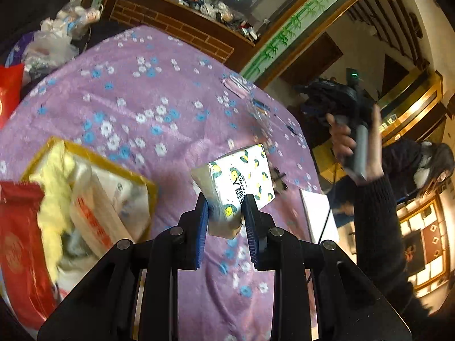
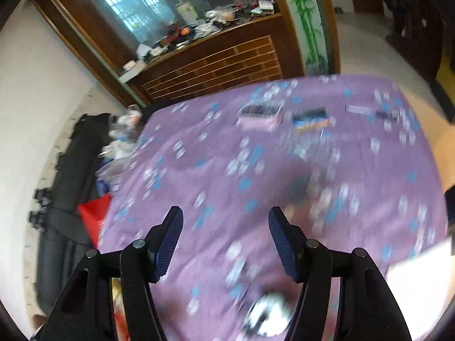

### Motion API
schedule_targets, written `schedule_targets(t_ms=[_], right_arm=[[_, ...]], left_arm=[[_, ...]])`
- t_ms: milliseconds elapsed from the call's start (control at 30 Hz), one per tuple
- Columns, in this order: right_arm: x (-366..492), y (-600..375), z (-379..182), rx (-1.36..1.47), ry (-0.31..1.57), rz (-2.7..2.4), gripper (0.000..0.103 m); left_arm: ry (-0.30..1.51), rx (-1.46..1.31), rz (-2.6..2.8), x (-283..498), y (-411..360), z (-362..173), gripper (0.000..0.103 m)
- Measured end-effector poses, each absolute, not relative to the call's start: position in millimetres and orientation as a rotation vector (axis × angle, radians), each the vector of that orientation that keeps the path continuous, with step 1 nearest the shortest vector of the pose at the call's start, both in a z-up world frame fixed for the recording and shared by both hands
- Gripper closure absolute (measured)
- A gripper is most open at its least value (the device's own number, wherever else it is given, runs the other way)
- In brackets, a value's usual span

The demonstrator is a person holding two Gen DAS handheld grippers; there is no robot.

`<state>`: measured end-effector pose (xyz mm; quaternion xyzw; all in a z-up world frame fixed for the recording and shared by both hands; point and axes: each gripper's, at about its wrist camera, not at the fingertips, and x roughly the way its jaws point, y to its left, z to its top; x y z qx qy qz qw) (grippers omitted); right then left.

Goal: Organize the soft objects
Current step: 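Hold the tissue pack in the left tool while the right tool approaches the clear pen bag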

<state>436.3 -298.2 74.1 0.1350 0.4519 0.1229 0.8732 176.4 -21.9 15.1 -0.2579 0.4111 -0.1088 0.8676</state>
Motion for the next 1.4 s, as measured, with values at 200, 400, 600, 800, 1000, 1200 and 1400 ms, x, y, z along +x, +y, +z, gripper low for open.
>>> schedule_targets(t_ms=[200,400,600,800,1000,1200,1400], right_arm=[[528.8,-325.1,36.5,0.255,0.976,0.131,0.04],[597.3,-362.4,-5.5,0.359,1.029,0.061,0.04],[632.2,-391.9,-33.4,0.448,1.013,0.011,0.04],[653.9,-401.1,-44.3,0.398,1.0,-0.019,0.04],[656.2,-393.0,-64.7,0.374,1.036,-0.002,0.055],[648.6,-381.2,-60.0,0.303,1.032,-0.037,0.095],[615.5,-368.4,-28.3,0.305,0.965,0.018,0.103]], left_arm=[[0.841,-0.53,-0.236,195.5,-19.8,5.0,0.08],[0.882,-0.521,-0.234,213.3,-27.2,-11.0,0.08],[0.906,-0.501,-0.219,217.7,-32.8,-18.3,0.08],[0.947,-0.508,-0.219,222.1,-34.4,-28.4,0.08],[0.966,-0.505,-0.214,223.5,-35.5,-32.9,0.08],[0.976,-0.51,-0.213,218.5,-36.2,-34.6,0.08],[0.947,-0.517,-0.226,205.0,-37.1,-24.8,0.08]])
